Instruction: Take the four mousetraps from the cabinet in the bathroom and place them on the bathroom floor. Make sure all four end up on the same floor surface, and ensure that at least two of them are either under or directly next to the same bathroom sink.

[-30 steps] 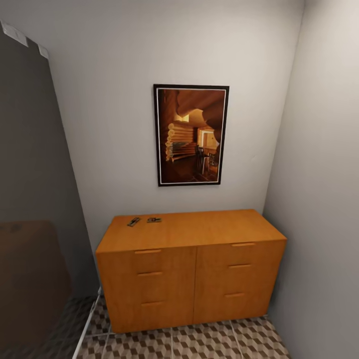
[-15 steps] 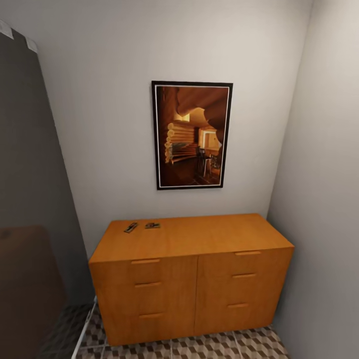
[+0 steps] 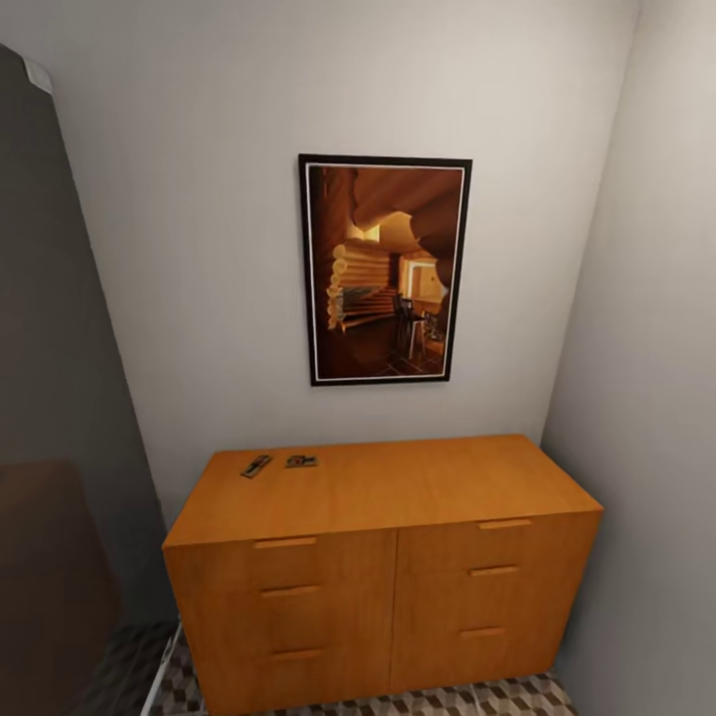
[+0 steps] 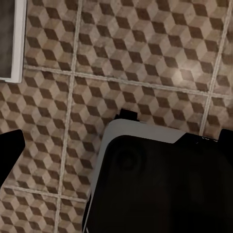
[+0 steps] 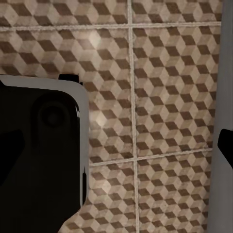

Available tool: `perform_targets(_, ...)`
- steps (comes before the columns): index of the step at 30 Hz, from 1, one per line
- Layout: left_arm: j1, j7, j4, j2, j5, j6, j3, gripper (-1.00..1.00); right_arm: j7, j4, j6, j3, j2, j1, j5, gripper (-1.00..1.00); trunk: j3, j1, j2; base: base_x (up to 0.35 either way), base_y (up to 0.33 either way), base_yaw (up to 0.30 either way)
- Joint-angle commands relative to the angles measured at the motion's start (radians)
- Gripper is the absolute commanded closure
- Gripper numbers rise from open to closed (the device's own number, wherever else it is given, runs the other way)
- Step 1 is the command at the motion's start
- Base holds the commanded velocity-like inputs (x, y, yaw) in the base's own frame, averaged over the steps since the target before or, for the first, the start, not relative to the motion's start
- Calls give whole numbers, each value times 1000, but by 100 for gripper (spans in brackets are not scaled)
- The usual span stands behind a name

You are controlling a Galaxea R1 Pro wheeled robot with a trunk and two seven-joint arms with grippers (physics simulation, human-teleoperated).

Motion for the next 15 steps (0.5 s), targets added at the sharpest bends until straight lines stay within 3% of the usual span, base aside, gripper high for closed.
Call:
perform_targets(1,-1,2,1,0,8,-3,-6,-100,-4,3,-5,-8,0,-1,10,-100,-2,1,-2,158,0,0)
perform_targets(15,-1,2,1,1,8,-4,-6,-100,-6,3,-3,-9,0,-1,9,-100,-2,1,-2,140,0,0)
